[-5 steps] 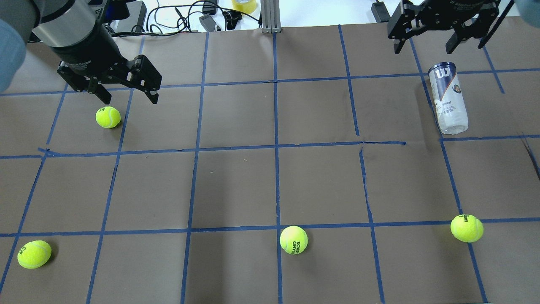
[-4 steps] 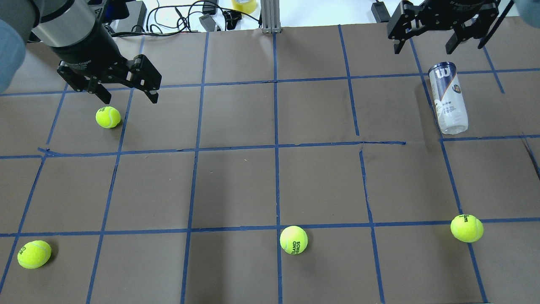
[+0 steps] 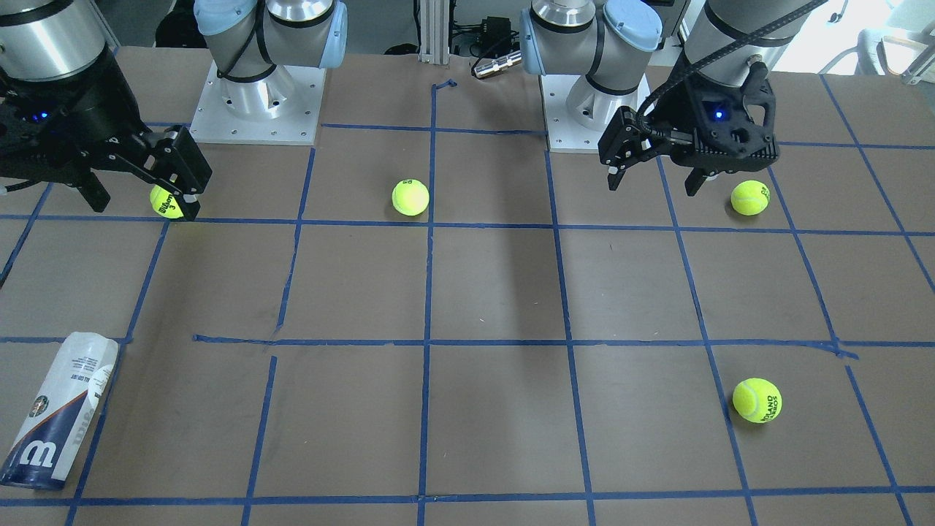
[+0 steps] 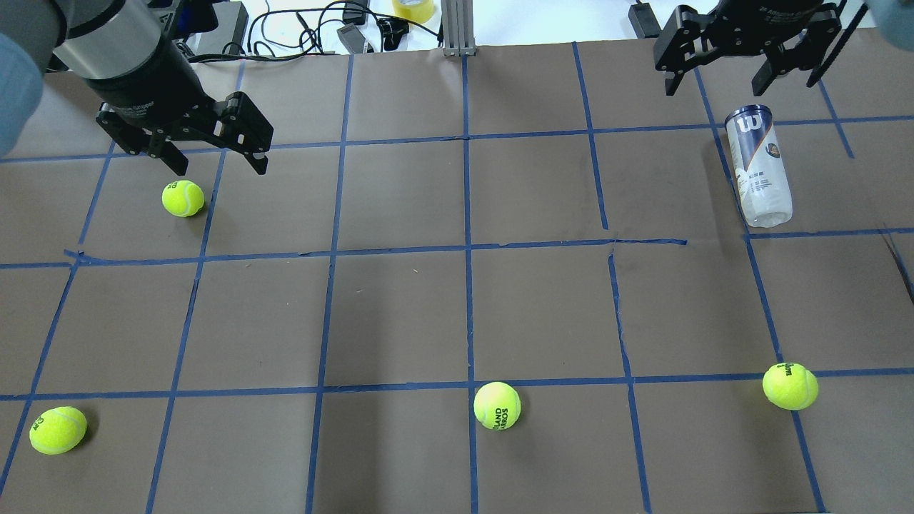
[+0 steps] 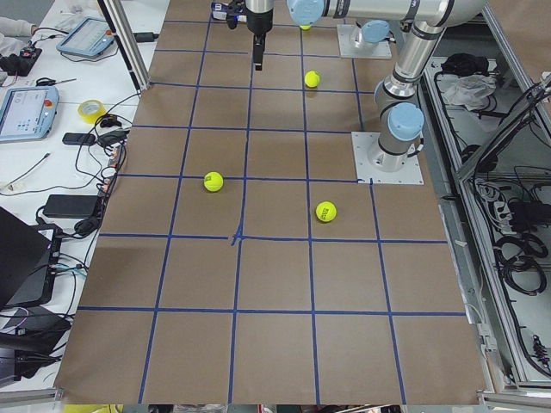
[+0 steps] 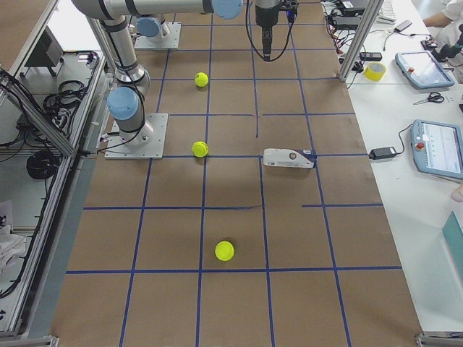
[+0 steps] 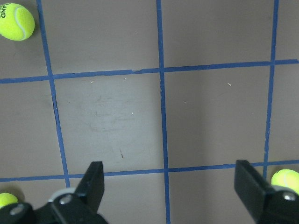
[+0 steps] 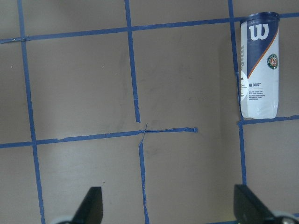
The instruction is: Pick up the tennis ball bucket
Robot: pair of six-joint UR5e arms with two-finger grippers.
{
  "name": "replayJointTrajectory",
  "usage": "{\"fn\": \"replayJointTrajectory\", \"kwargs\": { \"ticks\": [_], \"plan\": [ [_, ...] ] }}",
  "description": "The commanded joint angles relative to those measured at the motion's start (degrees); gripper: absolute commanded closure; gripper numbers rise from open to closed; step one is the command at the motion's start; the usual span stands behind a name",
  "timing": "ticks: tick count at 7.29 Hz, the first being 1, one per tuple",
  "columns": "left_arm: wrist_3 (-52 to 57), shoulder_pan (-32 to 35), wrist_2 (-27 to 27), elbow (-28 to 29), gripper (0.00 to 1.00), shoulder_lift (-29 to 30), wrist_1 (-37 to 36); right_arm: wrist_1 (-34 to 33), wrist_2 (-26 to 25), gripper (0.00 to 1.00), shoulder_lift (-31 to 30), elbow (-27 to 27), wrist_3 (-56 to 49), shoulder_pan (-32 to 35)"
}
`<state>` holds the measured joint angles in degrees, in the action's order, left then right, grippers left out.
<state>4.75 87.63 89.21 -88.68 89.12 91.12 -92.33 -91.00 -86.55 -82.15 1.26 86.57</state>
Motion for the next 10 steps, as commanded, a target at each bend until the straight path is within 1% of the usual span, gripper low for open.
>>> {"fn": "replayJointTrajectory", "kwargs": {
  "ticks": [1,10],
  "plan": [
    [0.0,0.08,-0.44,0.0,0.0,0.09,-0.07,0.05,0.3,0.0,-0.03,-0.02,-0.2,0.0],
    [0.18,-0.45,0.0,0.0,0.0,0.09,-0.16,-0.13,-0.32,0.0,0.77,-0.03,-0.65,-0.09]
  ]
}}
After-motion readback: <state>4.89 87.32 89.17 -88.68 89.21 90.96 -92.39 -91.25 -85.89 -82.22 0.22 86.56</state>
